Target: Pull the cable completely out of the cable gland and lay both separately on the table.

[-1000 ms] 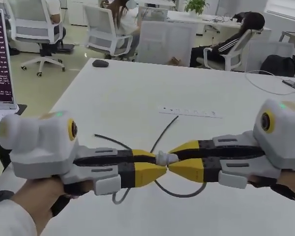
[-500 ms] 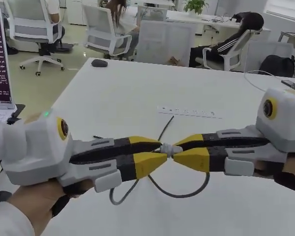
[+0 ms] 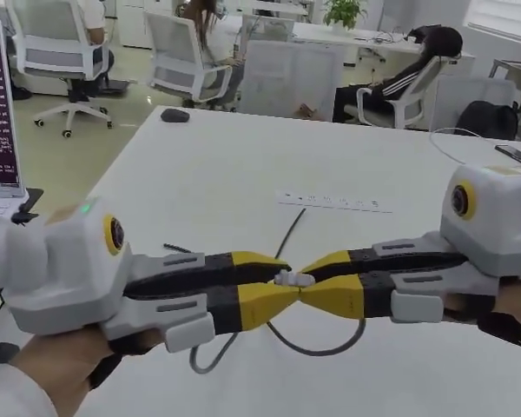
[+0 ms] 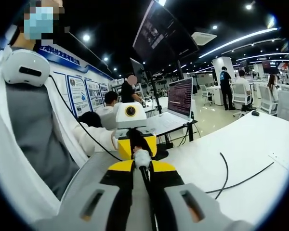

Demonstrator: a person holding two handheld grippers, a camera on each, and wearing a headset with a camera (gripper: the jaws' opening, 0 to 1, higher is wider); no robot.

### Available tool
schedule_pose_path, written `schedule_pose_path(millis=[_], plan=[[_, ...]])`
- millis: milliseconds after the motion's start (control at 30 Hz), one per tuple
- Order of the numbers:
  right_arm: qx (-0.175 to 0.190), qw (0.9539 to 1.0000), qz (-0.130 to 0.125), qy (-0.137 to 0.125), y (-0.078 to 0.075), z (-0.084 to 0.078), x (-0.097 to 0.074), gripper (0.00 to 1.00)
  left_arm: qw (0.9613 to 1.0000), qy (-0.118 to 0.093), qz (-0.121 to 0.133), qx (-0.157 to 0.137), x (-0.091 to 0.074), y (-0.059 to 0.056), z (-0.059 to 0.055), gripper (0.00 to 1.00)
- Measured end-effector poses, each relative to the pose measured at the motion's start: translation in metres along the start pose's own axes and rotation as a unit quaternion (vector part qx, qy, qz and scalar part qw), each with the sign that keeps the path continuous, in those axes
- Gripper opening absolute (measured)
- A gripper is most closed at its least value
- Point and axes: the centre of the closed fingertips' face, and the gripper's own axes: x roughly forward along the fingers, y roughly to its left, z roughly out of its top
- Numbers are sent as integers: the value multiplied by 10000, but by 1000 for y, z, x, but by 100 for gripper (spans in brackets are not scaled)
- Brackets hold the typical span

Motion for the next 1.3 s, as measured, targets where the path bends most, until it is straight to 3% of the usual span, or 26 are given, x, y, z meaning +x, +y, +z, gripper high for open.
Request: schedule_pose_path(millis=[367, 467, 533, 700, 800, 833, 933, 967, 1133, 1167, 1233, 1300], plan=[[345, 9992, 162, -85, 3, -2, -6, 12, 9997, 189, -87, 106, 2, -1, -4, 17], [476, 9985, 220, -159, 3, 0, -9, 12, 9991, 392, -72, 171, 3, 0, -11, 16], [486, 9984, 249, -133, 4, 0, -9, 12, 9994, 282, -98, 198, 3, -1, -7, 16], [471, 9984, 308, -11, 7, -2, -8, 12, 9994, 300, -161, 104, 3, -2, -7, 16], [418, 9987, 283, -26, 7, 0, -6, 12, 9992, 264, -145, -257, 0, 0, -5, 15], [347, 9991, 246, -4, 6, 0, -4, 12, 9988, 319, -144, -340, -2, 2, -6, 14], [-366, 9992, 46, 184, 4, -4, -1, 11, 9980, 371, -132, -489, -5, 4, -9, 13], [-535, 9985, 56, 95, 5, -1, 0, 11, 9980, 339, -140, -509, -4, 3, -8, 13], [-900, 9959, -90, 15, 6, -1, 0, 11, 9971, 254, -178, -688, -4, 5, -6, 13], [-996, 9949, -139, -11, 5, -1, 0, 11, 9968, 239, -177, -747, -5, 5, -6, 13], [-1560, 9873, -297, -16, 2, 0, 1, 11, 9944, 184, -162, -1029, -5, 7, -6, 13], [-1715, 9845, -360, 4, 2, -1, 2, 11, 9944, 197, -153, -1031, -6, 8, -8, 13]])
